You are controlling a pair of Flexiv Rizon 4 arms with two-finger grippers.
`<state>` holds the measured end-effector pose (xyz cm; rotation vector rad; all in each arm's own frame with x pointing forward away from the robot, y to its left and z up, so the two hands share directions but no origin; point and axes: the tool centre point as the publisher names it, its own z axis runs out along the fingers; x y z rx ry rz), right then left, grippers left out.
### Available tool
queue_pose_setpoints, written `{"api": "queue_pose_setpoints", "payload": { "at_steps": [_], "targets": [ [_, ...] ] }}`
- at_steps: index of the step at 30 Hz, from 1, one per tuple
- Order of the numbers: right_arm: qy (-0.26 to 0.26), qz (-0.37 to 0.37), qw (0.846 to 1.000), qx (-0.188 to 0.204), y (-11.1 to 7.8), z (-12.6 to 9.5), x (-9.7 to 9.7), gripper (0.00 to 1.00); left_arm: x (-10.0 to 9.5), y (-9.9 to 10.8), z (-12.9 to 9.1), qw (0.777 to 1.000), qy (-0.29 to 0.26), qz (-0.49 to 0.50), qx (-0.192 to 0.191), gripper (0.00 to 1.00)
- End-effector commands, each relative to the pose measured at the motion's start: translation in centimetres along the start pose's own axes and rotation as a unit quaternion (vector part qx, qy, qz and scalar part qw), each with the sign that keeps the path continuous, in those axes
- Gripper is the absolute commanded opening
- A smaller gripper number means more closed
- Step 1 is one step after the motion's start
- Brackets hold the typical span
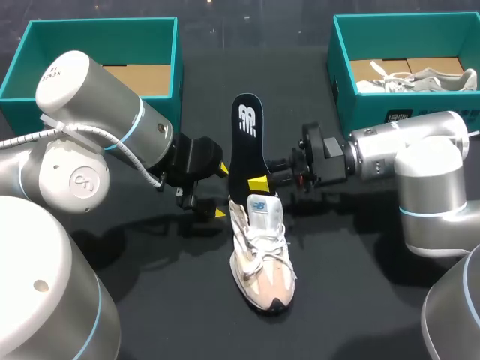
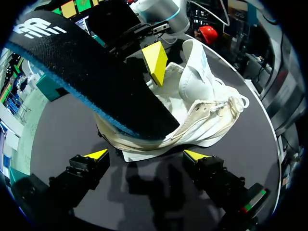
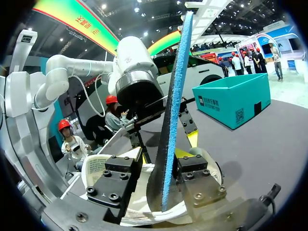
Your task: Take the shoe out of the shoebox, open the shoe tongue, remove and reinsert the insole, then place the shoe into the shoebox
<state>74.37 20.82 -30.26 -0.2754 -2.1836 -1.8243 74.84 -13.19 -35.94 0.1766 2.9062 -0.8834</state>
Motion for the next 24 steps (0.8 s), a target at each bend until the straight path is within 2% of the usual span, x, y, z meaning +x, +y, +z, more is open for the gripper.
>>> {"api": "queue_pose_setpoints", "payload": {
  "at_steps": [1,5,7,9,10,15,24],
  "targets": [
    [0.004,0.001,1.000,0.005,0.5,0.2,-0.4,0.36,0.0,0.0,0.1,1.000,-0.001,0.000,-0.001,1.00],
    [0.006,0.001,1.000,0.002,1.2,0.4,-0.7,0.33,0.0,0.0,0.1,1.000,-0.001,0.000,-0.001,1.00],
    [0.006,0.001,1.000,0.002,1.4,0.6,-0.7,0.24,0.0,0.0,0.1,1.000,-0.001,0.000,-0.001,1.00],
    [0.006,0.001,1.000,0.002,1.5,0.7,-0.7,0.04,0.0,0.0,0.1,1.000,-0.001,0.000,-0.001,1.00],
    [0.006,0.002,1.000,0.004,1.5,0.8,-0.7,0.00,0.0,0.0,0.1,1.000,-0.001,0.000,-0.001,1.00],
    [0.001,0.008,1.000,0.010,0.8,0.9,-0.4,0.00,0.0,0.0,0.1,1.000,-0.001,0.000,-0.001,1.00],
    [-0.023,0.037,0.999,0.023,-1.6,0.8,0.1,0.00,0.0,0.0,0.1,1.000,-0.001,0.000,-0.001,1.00]
  ]
}}
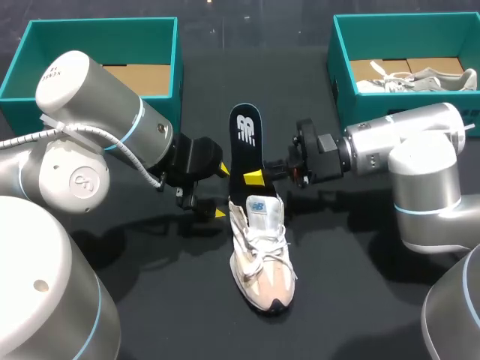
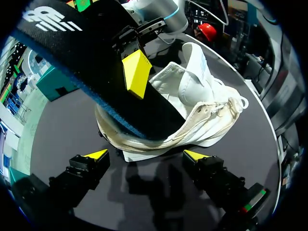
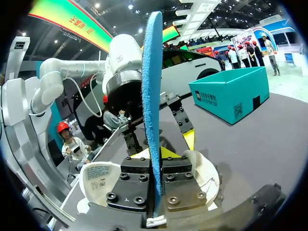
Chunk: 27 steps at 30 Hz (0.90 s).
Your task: Take the shoe out of the shoebox, open the shoe tongue, remove and reinsert the insole, then place the shoe into the shoebox
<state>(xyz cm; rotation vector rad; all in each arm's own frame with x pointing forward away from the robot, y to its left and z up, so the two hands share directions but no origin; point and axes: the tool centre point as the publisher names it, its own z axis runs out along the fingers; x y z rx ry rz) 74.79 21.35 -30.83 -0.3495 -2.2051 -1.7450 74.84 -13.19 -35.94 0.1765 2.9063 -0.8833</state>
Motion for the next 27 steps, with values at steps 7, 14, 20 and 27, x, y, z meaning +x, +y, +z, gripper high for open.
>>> {"api": "queue_pose_setpoints", "payload": {
  "at_steps": [7,14,20,27],
  "targets": [
    [-0.028,0.027,0.999,0.012,-2.8,0.0,0.9,0.00,0.0,0.0,0.1,1.000,-0.001,0.000,-0.001,1.00],
    [-0.031,0.050,0.998,0.024,-4.1,-0.1,0.9,0.00,0.0,0.0,0.1,1.000,-0.001,0.000,-0.001,1.00],
    [-0.025,0.041,0.999,0.009,-3.4,-0.5,1.2,0.29,0.0,0.0,0.1,1.000,-0.001,0.000,-0.001,1.00],
    [-0.007,0.018,1.000,0.008,-1.6,-0.5,1.0,0.36,0.0,0.0,0.1,1.000,-0.001,0.000,-0.001,1.00]
  ]
}}
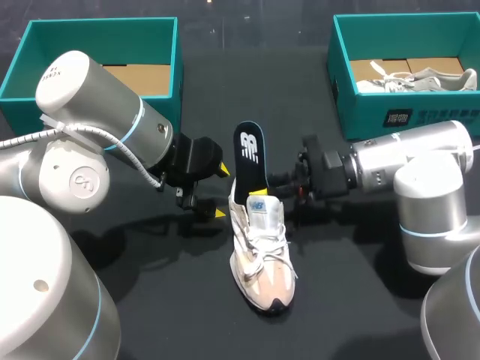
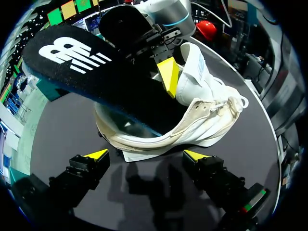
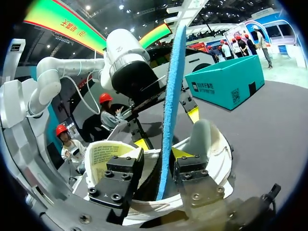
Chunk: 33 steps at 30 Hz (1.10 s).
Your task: Take the shoe out of the shoebox, open the shoe tongue, remove and reinsert the insole, then place the shoe into the shoebox
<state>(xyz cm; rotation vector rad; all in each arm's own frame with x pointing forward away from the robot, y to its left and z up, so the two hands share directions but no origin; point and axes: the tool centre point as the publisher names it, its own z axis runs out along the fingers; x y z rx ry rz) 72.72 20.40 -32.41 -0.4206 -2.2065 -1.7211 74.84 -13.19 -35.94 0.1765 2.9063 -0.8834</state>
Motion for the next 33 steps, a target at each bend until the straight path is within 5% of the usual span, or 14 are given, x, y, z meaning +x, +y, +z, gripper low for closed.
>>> {"api": "queue_pose_setpoints", "payload": {
  "at_steps": [1,12,16,33],
  "targets": [
    [0.008,-0.006,1.000,0.005,1.0,0.0,-0.3,0.36,0.0,0.0,0.1,1.000,-0.001,0.000,-0.001,1.00],
    [0.026,-0.022,0.999,-0.001,3.2,0.6,-1.0,0.22,0.0,0.0,0.1,1.000,-0.001,0.000,-0.001,1.00],
    [0.026,-0.016,1.000,-0.006,3.2,0.8,-1.1,0.00,0.0,0.0,0.1,1.000,-0.001,0.000,-0.001,1.00],
    [0.004,0.040,0.999,0.015,0.0,0.7,-0.9,0.00,0.0,0.0,0.1,1.000,-0.001,0.000,-0.001,1.00]
  ]
}}
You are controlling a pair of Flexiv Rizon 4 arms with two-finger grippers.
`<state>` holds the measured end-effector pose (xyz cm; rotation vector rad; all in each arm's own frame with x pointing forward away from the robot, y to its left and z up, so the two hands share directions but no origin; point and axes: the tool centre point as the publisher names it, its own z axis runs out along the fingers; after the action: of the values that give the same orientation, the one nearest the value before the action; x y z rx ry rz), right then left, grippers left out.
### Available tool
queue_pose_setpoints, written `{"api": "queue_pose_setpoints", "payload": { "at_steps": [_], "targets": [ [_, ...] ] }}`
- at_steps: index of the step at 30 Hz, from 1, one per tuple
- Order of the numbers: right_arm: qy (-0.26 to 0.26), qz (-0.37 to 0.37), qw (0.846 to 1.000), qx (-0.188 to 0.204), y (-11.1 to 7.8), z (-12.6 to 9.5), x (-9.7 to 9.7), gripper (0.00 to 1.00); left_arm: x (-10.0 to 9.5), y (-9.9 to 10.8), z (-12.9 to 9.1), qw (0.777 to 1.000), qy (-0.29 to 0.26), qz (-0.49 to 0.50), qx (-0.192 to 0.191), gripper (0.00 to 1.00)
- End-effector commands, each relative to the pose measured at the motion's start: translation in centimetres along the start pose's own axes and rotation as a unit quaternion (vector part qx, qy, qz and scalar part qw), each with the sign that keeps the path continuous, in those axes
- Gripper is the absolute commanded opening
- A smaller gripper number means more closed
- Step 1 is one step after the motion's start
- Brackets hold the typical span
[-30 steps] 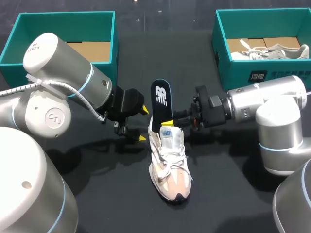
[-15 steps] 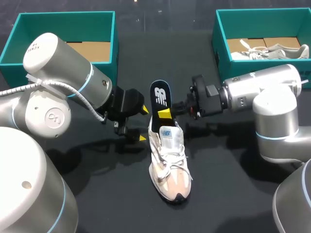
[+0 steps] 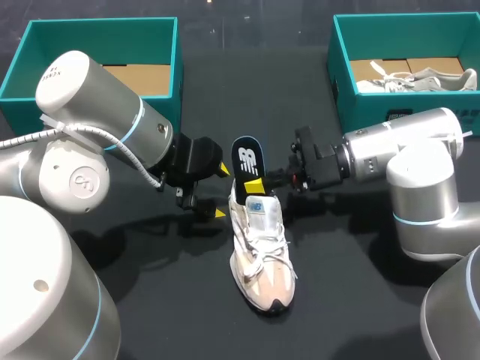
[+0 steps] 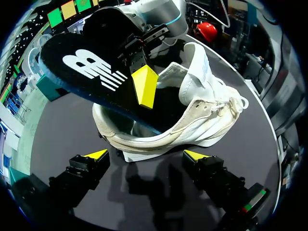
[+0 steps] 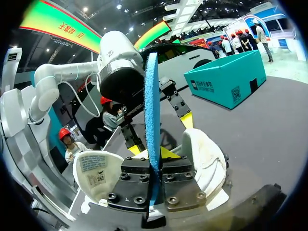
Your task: Take the shoe out of the shoebox, open the shoe tongue, remove and reinsert the insole, then place the shoe into the shoebox
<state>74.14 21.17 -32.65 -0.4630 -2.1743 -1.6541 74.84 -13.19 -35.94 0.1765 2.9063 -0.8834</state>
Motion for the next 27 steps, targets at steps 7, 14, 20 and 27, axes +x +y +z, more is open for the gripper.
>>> {"api": "queue_pose_setpoints", "payload": {
  "at_steps": [7,14,20,27],
  "targets": [
    [-0.016,0.036,0.999,0.009,-1.9,-0.3,0.6,0.00,0.0,0.0,0.1,1.000,-0.001,0.000,-0.001,1.00],
    [-0.013,-0.002,1.000,-0.009,0.1,-0.9,1.2,0.44,0.0,0.0,0.1,1.000,-0.001,0.000,-0.001,1.00],
    [-0.010,-0.023,1.000,0.003,1.9,-0.5,0.6,0.44,0.0,0.0,0.1,1.000,-0.001,0.000,-0.001,1.00],
    [-0.002,-0.023,1.000,0.006,2.9,-0.3,-0.4,0.13,0.0,0.0,0.1,1.000,-0.001,0.000,-0.001,1.00]
  ]
}}
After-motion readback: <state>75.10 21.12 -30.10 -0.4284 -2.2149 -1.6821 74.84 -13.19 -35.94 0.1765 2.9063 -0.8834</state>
